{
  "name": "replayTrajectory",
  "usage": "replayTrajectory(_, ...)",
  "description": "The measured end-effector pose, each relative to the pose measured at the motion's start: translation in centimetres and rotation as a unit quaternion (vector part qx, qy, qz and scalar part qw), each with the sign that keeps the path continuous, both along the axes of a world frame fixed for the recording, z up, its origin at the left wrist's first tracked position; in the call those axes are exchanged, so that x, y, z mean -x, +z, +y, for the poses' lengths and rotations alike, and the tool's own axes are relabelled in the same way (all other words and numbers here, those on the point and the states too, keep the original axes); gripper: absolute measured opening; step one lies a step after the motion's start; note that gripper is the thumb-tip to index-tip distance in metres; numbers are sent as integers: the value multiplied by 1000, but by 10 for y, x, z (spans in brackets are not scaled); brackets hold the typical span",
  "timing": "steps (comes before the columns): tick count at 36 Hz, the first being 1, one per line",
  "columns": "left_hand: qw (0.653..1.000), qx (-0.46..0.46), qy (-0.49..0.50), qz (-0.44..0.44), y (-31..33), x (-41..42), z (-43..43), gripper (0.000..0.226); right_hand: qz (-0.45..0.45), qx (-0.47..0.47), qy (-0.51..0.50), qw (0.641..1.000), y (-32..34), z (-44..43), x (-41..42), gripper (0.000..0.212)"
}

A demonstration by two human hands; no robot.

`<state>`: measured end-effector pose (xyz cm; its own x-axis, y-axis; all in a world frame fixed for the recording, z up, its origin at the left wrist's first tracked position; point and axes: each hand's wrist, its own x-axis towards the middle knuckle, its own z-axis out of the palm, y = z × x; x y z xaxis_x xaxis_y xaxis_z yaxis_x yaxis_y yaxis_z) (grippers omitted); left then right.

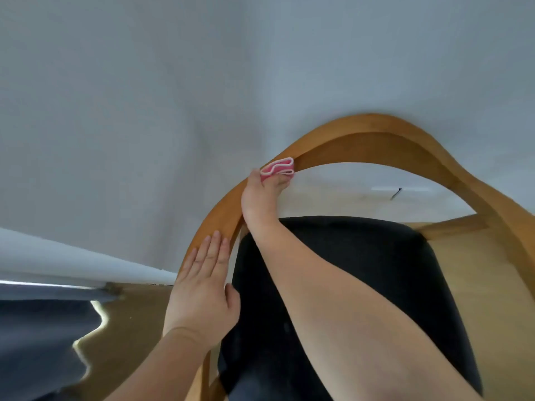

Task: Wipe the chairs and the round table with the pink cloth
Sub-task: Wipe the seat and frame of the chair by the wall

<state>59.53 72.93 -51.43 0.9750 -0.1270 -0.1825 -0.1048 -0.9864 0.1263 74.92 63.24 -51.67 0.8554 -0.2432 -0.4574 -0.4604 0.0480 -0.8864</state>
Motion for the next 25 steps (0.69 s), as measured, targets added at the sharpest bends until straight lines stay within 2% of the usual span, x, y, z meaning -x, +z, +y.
replayTrajectory(6,1000,-6,2,7,4,-1,-2,70,10,7,-49,999,6,-17,-27,106)
replayTrajectory(16,1000,-11,6,1,0,1,-1,69,13,2,-160,987,5,-62,-61,109)
replayTrajectory(20,1000,-12,2,2,0,1,0,70,22,-3,-233,972,5,-100,-77,114)
replayTrajectory(25,1000,-16,3,2,-1,1,1,70,41,6,-276,960,3,-152,-81,118)
